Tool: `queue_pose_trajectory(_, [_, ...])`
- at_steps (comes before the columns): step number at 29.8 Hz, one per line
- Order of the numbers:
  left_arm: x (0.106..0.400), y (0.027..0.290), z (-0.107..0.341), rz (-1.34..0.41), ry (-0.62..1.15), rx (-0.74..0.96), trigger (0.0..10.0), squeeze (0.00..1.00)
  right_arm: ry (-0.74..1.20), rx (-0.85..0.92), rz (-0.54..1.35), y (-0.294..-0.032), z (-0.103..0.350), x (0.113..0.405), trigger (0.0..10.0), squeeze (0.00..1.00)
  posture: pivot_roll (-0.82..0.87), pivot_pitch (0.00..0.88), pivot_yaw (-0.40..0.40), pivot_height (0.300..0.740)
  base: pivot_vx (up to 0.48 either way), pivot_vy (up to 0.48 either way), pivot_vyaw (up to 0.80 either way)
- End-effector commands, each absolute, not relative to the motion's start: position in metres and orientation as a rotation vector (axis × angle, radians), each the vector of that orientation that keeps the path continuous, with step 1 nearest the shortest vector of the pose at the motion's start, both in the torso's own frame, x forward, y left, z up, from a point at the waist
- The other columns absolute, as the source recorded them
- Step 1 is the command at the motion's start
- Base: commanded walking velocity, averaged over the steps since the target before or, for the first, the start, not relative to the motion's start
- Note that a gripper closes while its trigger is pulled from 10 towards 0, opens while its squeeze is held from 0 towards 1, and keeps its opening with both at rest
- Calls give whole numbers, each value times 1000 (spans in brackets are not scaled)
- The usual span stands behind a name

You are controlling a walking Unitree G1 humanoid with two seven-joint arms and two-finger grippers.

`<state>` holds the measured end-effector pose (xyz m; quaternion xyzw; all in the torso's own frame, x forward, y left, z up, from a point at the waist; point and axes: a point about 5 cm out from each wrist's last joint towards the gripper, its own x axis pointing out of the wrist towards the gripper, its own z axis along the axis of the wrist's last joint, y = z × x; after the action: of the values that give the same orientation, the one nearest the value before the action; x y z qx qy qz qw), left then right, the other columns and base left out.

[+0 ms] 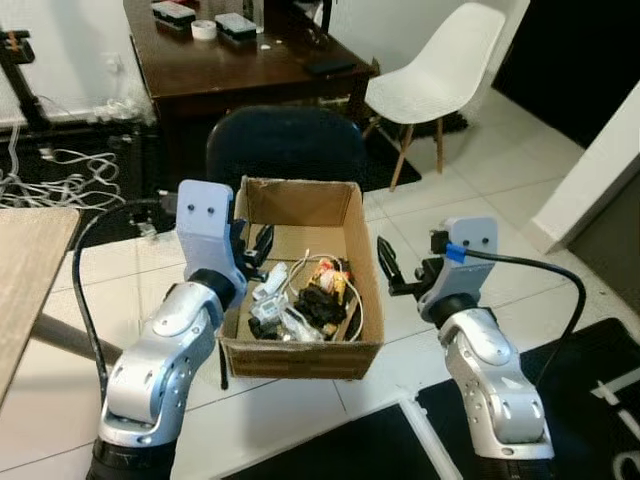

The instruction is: Picking trash to rubbish bin

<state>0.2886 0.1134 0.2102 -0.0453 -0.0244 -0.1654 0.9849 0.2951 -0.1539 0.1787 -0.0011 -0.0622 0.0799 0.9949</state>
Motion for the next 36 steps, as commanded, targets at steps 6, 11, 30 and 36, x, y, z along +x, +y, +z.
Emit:
queue_pose_trajectory(6, [288,108,203,-378,4,-56,10000,0,-113,7,149,-154,176,291,10000,0,84,135,-9,740,0,400,0])
queue_pose_trajectory(11, [289,107,202,-378,11,-51,10000,0,-94,16,147,-155,171,287,10000,0,83,136,-4,740,0,478,0])
queue_pose_trajectory(30, [247,134,107,-406,192,52,10000,0,281,45,263,-152,72,254,10000,0,91,111,-31,740,0,0,0])
queue_pose_trajectory(36, [235,149,69,-363,291,117,10000,0,442,46,286,-154,34,243,10000,0,97,101,-43,740,0,0,0])
